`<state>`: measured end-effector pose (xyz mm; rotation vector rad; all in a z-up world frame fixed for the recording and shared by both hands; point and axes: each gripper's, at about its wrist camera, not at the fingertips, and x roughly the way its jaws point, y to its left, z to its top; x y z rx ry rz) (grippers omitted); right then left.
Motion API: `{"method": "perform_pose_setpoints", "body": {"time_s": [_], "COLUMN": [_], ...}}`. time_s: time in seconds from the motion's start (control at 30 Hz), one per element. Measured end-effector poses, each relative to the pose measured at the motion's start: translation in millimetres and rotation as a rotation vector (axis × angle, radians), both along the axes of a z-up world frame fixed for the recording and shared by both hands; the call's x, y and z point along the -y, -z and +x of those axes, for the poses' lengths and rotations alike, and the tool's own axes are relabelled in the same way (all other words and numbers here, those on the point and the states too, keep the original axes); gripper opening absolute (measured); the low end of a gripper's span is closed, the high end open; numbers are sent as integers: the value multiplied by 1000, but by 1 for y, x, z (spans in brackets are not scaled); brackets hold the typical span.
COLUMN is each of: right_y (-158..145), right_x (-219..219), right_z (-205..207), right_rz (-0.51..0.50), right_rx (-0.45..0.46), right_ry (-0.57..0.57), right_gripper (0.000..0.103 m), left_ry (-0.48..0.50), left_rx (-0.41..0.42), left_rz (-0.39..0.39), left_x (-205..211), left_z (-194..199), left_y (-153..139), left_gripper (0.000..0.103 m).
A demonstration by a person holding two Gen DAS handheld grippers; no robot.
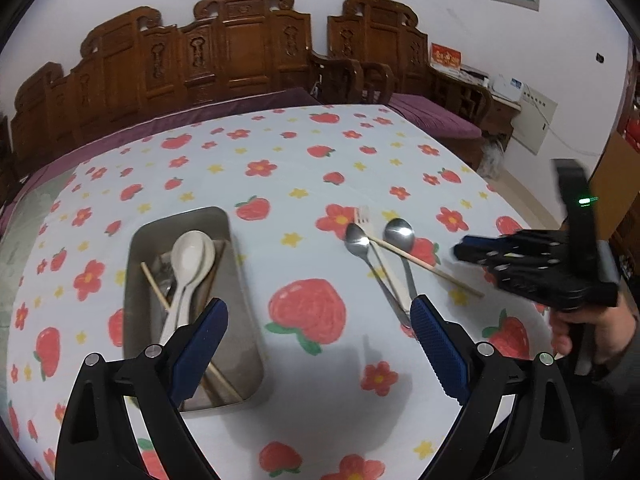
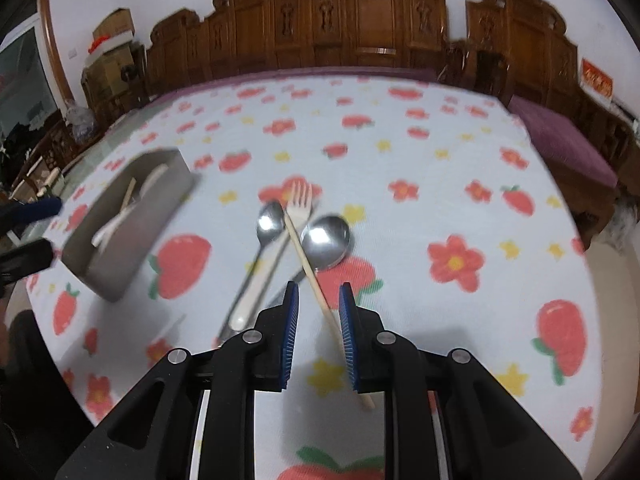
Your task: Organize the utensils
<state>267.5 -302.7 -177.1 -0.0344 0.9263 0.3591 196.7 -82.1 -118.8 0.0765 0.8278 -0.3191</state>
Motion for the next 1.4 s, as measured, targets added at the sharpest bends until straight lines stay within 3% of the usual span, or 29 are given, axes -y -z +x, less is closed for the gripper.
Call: {"method": "perform_pose_setpoints", "body": {"time_s": [0.27, 0.6, 0.67, 0.77, 0.9, 1.13, 1.4], "right_y": [36, 40, 39, 40, 36, 18, 20], "right_x": [-5, -13, -15, -20, -24, -3, 22], "right_z": [20, 16, 14, 9, 4, 9, 22], "right_rz": [-29, -69, -56, -75, -62, -1, 22], "right_rx": [-47, -34, -44, -38, -30, 33, 22], "right_ry": [-27, -85, -107, -130, -153, -39, 64], "right_gripper": [23, 25, 21, 6, 6, 6, 6], "left_ry": [17, 16, 15, 16, 20, 6, -7], "left_rx": [-15, -43, -46, -57, -77, -93, -92], "left_rz": [18, 49, 54, 65, 74, 79, 81], "left_x": [12, 21, 24, 30, 40, 56, 71], "left_z": [3, 10, 13, 18, 26, 48, 81], "left_y": [9, 23, 25, 32, 42, 56, 64], "left_gripper": [89, 89, 89, 89, 89, 89, 83]}}
